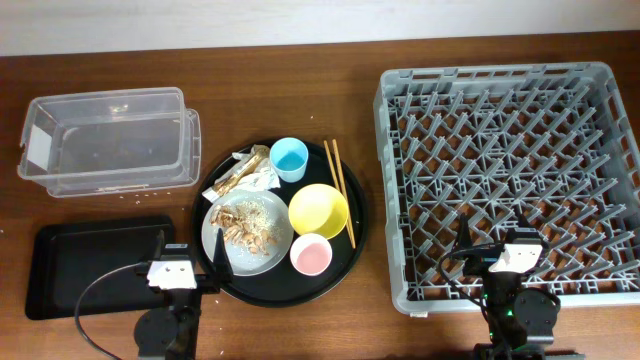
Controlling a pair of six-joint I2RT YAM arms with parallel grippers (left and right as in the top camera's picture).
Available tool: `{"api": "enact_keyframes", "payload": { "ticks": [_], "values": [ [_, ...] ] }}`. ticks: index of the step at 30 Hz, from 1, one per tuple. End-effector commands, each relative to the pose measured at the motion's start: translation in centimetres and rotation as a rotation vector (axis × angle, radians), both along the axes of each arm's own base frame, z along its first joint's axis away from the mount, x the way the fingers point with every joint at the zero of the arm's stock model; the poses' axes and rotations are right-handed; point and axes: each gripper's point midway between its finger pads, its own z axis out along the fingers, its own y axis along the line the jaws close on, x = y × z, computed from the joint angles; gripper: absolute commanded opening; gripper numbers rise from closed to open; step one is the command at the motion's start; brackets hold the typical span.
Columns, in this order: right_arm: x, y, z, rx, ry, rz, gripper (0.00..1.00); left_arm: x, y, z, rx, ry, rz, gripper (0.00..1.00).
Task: Sort waste into correct bins and load items into the dishwasher rack
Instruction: 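Move the left gripper toward the gold wrapper on the black tray, then grasp the gold wrapper with the left gripper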
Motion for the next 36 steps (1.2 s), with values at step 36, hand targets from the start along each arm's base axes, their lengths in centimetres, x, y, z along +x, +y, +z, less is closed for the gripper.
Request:
{"api": "enact_keyframes", "payload": {
  "ticks": [36],
  "values": [
    [0.0, -0.3, -0.3, -0.004, 0.004, -0.012, 0.99, 1.1, -7.6, 4.5, -0.254, 0.684, -0.362, 0.99]
  ]
}}
